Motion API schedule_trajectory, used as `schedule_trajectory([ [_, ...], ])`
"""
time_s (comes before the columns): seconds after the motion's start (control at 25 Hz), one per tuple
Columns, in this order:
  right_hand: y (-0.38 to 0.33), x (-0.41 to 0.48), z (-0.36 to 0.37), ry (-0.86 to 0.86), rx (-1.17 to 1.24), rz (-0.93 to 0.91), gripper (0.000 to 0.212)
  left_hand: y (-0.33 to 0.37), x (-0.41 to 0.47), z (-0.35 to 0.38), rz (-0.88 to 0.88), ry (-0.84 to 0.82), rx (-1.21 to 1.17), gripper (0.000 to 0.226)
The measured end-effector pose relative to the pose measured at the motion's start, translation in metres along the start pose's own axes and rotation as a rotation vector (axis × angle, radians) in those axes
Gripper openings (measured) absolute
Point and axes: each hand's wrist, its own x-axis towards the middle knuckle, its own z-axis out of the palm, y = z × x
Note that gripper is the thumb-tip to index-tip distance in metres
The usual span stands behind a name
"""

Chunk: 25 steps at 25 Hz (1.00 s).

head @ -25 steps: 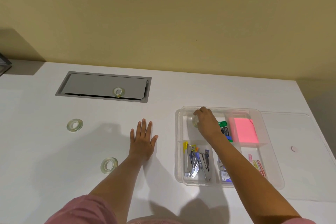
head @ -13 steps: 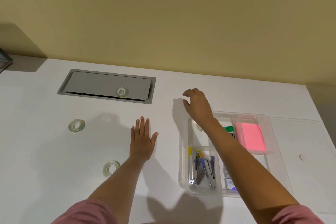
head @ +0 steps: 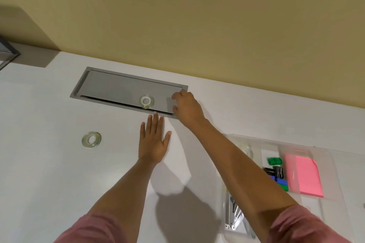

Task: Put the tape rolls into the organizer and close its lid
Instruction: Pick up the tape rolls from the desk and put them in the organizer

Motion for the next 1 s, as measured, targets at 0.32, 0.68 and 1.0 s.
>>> schedule_trajectory([
  [0.32, -0.042, 0.054, 0.045, -0.128, 0.112, -0.075, 0.058, -0.003, 0.008, -0.006, 0.039, 0.019, 0.018, 0.073],
  [0.68, -0.046, 0.057, 0.067, -0.097, 0.056, -0.134, 0.052, -0.007, 0.010, 0.001, 0.048, 0.012, 0.077, 0.072],
  [1.0, -0.032, 0.021, 0.026, 0.055, 0.245, -0.049, 0.060, -0.003, 0.009, -0.004, 0.011, -0.018, 0.020, 0.078],
])
